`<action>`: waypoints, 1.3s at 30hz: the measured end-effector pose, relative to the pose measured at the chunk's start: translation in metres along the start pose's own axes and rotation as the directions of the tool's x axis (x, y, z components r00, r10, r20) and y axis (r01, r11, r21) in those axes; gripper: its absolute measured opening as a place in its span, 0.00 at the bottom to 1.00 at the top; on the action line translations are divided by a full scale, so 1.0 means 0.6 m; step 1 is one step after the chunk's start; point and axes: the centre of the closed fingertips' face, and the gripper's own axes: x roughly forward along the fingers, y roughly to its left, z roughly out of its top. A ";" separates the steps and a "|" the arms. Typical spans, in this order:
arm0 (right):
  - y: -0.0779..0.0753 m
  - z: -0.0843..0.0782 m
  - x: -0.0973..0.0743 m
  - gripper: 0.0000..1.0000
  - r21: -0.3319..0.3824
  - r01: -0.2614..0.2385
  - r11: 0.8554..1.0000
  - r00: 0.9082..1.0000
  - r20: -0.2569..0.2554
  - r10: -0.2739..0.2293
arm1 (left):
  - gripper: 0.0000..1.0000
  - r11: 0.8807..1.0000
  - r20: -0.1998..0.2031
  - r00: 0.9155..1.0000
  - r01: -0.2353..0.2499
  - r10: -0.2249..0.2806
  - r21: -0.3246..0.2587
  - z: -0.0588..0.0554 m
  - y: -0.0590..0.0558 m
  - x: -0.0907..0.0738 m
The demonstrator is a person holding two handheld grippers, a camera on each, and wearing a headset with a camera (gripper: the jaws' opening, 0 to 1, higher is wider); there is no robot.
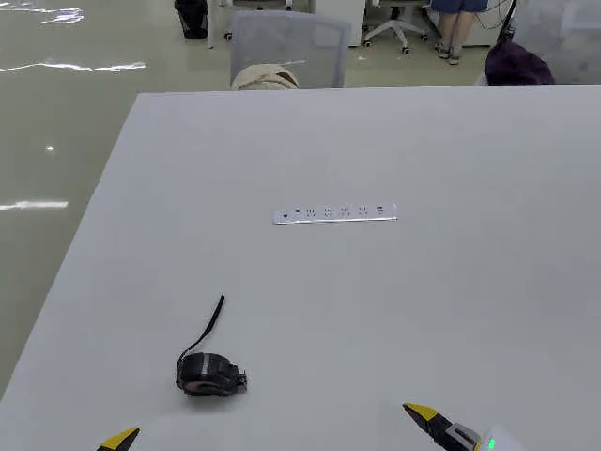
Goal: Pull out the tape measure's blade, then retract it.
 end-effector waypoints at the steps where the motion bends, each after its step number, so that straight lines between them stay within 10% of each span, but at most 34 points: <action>1: 0.000 0.000 0.001 0.71 -0.001 -0.002 1.000 1.000 -0.001 0.002 | 0.73 1.000 -0.003 1.000 0.000 0.000 0.003 0.000 0.001 0.000; 39: 0.004 0.002 0.073 0.61 -0.040 -0.147 0.988 0.989 -0.009 0.146 | 0.71 0.991 -0.115 0.991 0.077 -0.064 0.108 0.002 0.042 0.068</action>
